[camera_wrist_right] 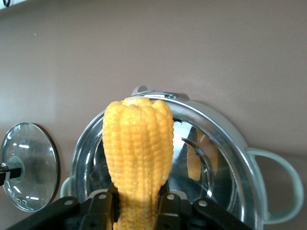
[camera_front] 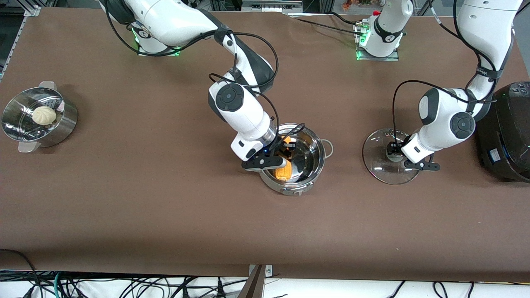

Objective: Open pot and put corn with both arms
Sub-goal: 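Carry the corn over the pot with the right gripper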

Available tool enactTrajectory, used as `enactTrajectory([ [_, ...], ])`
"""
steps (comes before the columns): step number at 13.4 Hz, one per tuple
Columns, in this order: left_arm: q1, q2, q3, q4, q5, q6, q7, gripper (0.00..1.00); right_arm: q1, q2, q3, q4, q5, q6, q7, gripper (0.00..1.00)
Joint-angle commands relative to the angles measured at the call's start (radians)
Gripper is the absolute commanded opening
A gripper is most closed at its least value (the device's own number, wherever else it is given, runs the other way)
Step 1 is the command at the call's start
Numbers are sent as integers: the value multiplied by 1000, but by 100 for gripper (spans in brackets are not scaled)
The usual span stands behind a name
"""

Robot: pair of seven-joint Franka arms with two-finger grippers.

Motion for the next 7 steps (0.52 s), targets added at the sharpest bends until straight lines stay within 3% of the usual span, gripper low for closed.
enactTrajectory([
  [1,26,14,-4,10,15,2,17,100,10,44,2,17,17,46,5,20],
  [7,69,-141,-7,45,14,-79,14,100,44,80,1,16,50,82,71,21],
])
